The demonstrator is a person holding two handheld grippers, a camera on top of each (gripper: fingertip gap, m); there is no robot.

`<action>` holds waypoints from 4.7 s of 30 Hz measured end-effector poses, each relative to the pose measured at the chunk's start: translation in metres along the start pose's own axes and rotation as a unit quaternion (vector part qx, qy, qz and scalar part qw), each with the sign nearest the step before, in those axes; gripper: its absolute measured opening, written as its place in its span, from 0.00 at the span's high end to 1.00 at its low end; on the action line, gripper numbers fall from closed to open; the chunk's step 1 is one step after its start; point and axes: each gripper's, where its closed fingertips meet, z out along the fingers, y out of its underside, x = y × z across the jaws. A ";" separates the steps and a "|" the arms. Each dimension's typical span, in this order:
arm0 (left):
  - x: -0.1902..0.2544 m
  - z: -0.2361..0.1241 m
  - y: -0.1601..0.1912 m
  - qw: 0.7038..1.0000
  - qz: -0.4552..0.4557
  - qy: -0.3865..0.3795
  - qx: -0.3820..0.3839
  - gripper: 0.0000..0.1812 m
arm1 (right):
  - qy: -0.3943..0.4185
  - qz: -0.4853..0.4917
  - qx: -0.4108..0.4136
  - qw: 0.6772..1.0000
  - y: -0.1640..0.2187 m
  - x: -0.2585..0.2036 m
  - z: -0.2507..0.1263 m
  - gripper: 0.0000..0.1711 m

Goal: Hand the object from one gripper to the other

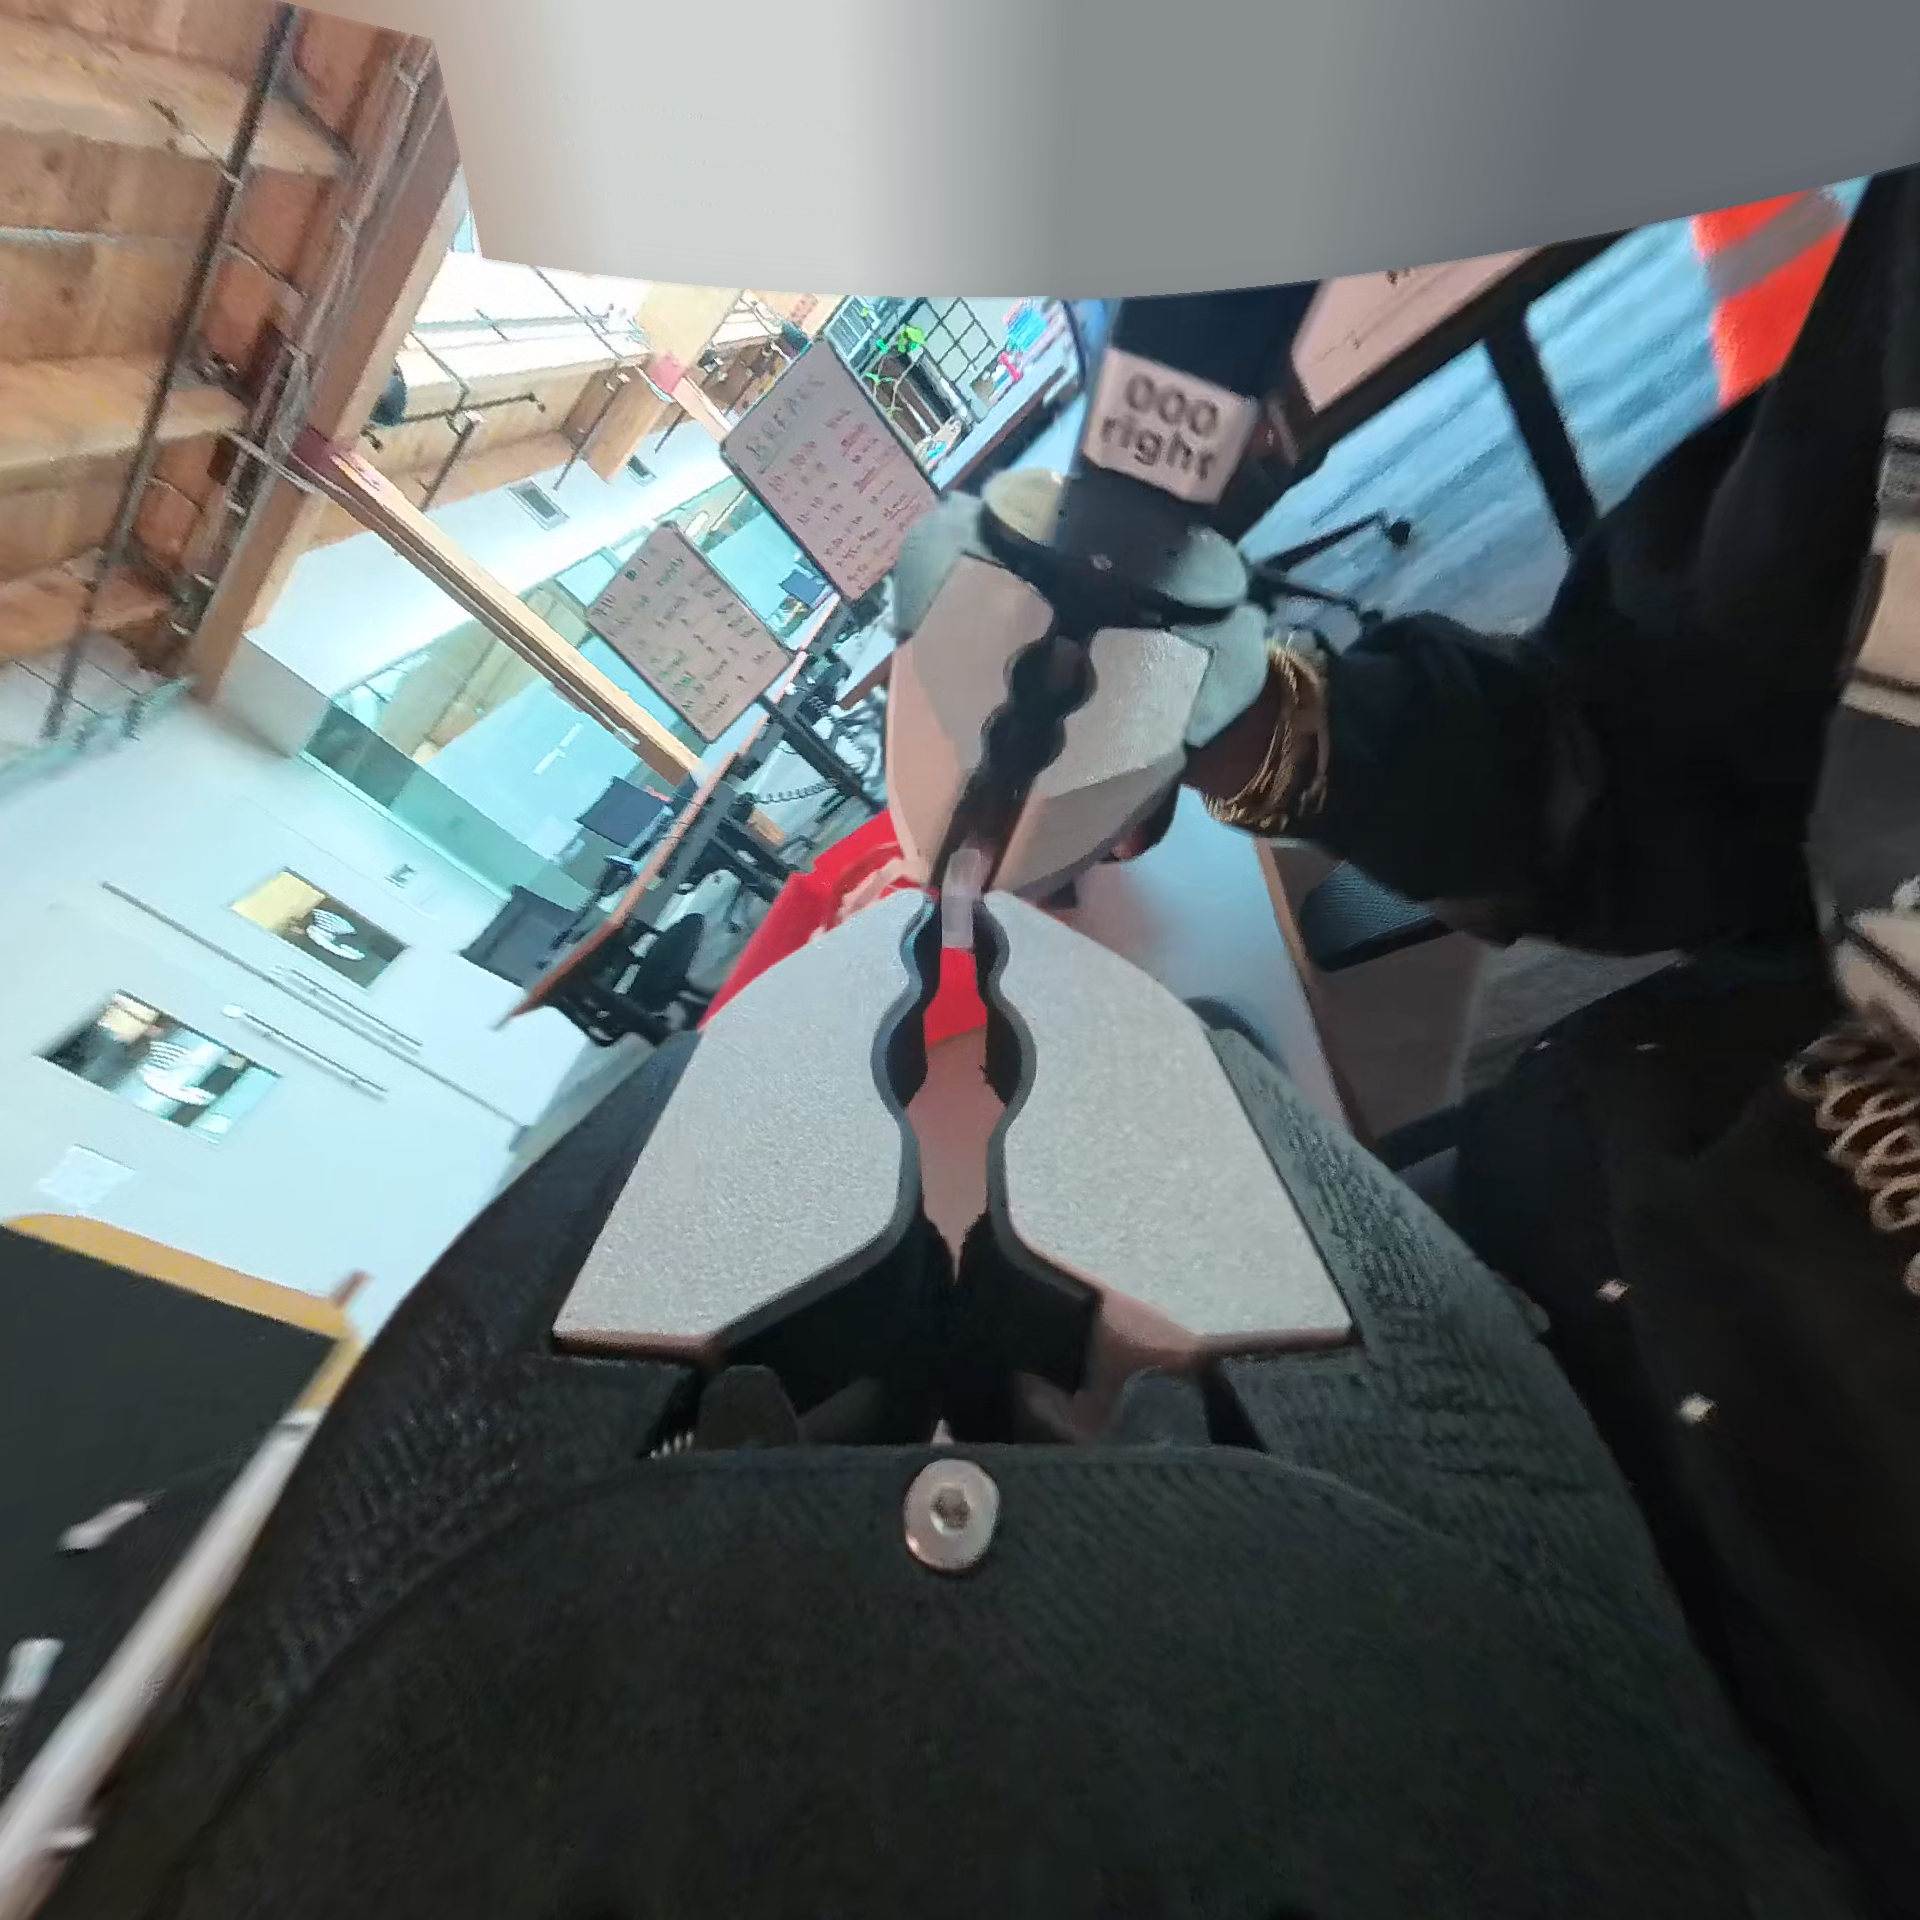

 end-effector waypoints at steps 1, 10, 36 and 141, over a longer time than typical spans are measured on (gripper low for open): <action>-0.001 -0.001 -0.002 0.999 -0.037 0.006 0.008 0.97 | 0.010 -0.024 0.000 1.000 0.000 0.001 0.000 0.92; 0.006 -0.004 0.001 0.949 -0.294 0.116 0.019 0.97 | 0.065 -0.190 -0.010 0.980 -0.004 0.000 0.003 0.84; 0.010 -0.001 -0.010 0.996 0.072 0.005 0.043 0.94 | -0.059 0.116 0.036 0.991 -0.009 -0.006 -0.002 0.93; 0.000 -0.001 -0.001 0.985 -0.167 0.042 0.010 0.95 | 0.012 -0.046 -0.048 0.998 0.007 -0.002 0.005 0.93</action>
